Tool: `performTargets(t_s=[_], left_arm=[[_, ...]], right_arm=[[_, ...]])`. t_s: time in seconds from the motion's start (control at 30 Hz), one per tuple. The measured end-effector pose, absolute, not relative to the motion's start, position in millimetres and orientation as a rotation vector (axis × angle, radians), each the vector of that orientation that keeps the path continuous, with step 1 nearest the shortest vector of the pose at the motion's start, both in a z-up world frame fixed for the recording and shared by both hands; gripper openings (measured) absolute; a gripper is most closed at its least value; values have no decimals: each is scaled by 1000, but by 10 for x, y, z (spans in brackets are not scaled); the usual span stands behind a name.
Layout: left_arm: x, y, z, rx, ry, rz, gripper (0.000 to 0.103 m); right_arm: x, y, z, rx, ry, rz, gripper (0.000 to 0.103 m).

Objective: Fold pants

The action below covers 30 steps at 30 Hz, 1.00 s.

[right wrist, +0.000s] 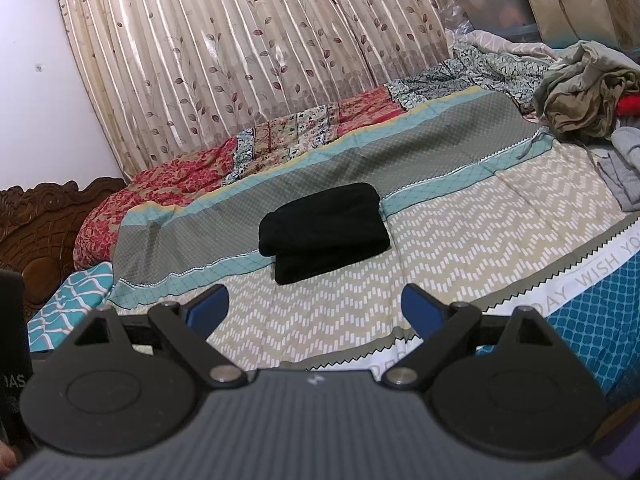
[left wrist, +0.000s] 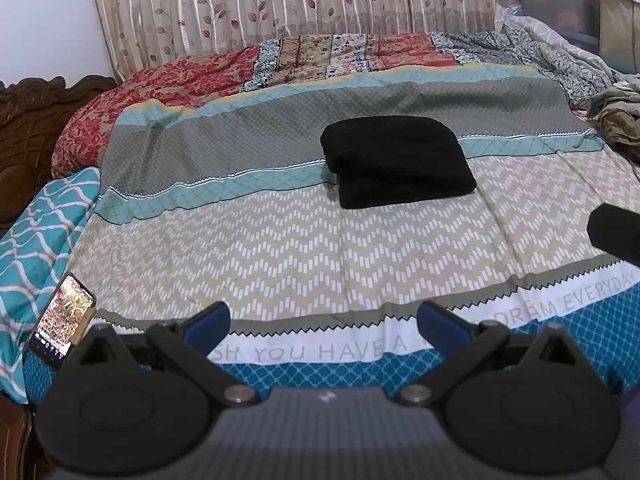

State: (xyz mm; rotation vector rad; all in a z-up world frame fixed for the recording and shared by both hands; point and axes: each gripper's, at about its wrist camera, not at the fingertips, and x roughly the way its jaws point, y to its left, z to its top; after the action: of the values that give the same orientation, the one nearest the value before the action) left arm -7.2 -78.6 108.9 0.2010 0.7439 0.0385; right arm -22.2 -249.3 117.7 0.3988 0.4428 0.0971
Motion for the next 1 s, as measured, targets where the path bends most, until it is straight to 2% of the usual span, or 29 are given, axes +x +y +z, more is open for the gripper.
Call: performTargets(t_s=[1.0], left_arm=[[58, -793, 830, 201, 861, 33, 103]], right_arm=[[-180, -2520, 1140, 409, 464, 97, 95]])
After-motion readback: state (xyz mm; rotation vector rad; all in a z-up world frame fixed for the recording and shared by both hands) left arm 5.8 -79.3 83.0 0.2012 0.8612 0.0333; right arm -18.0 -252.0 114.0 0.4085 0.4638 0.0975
